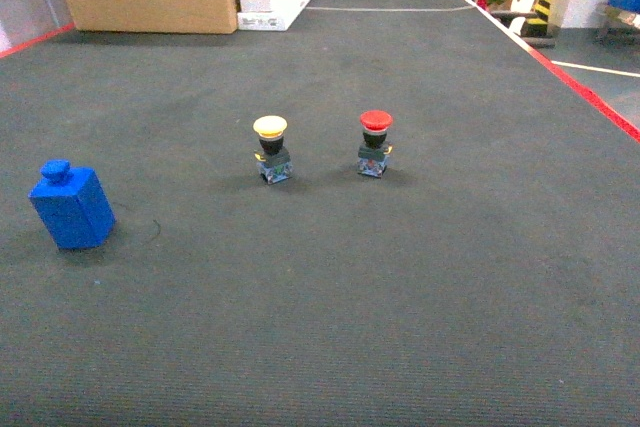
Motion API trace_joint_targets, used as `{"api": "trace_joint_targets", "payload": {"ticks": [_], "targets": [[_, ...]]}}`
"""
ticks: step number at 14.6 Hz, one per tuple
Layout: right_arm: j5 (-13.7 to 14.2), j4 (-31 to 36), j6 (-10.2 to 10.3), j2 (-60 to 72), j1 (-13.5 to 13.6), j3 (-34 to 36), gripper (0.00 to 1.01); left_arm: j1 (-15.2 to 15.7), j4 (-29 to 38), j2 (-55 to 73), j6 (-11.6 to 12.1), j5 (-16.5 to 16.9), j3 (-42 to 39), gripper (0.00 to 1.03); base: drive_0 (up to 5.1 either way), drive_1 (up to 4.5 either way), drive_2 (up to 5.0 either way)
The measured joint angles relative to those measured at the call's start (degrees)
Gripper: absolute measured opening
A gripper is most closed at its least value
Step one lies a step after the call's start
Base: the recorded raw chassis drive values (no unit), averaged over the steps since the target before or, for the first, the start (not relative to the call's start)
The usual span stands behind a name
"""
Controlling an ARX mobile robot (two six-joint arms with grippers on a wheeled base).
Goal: Pick blue part to blue bin on bottom shelf
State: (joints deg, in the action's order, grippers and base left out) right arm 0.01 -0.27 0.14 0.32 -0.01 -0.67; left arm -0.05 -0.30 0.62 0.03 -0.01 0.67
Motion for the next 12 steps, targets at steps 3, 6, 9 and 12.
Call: {"api": "trace_joint_targets", "payload": {"ticks": [3, 6, 9, 12], "targets": [[-0.02, 0.0, 0.0, 0.0, 0.0, 0.0, 0.98, -0.11, -0.55, 0.09, -0.22, -0.5, 0.04, 0.98, 0.0, 0.0, 0.0], [0.02, 0.0, 0.02, 0.0, 0.0, 0.0, 0.98, -2.91, -6.01, 2.84, -2.27, -6.49, 1.75, 0.98, 0.0, 0.0, 0.0], [-0.02, -0.04, 0.0, 0.0, 0.02, 0.0, 0.98, -6.01, 14.95, 32.98, -7.21, -15.91, 0.57, 0.98, 0.0, 0.0, 0.0], [0.0, -0.04, 0.0, 0.0, 0.0, 0.0, 0.98, -1.77, 44.74, 69.33, -7.15, -12.37, 11.69, 0.98, 0.0, 0.0, 0.0]]}}
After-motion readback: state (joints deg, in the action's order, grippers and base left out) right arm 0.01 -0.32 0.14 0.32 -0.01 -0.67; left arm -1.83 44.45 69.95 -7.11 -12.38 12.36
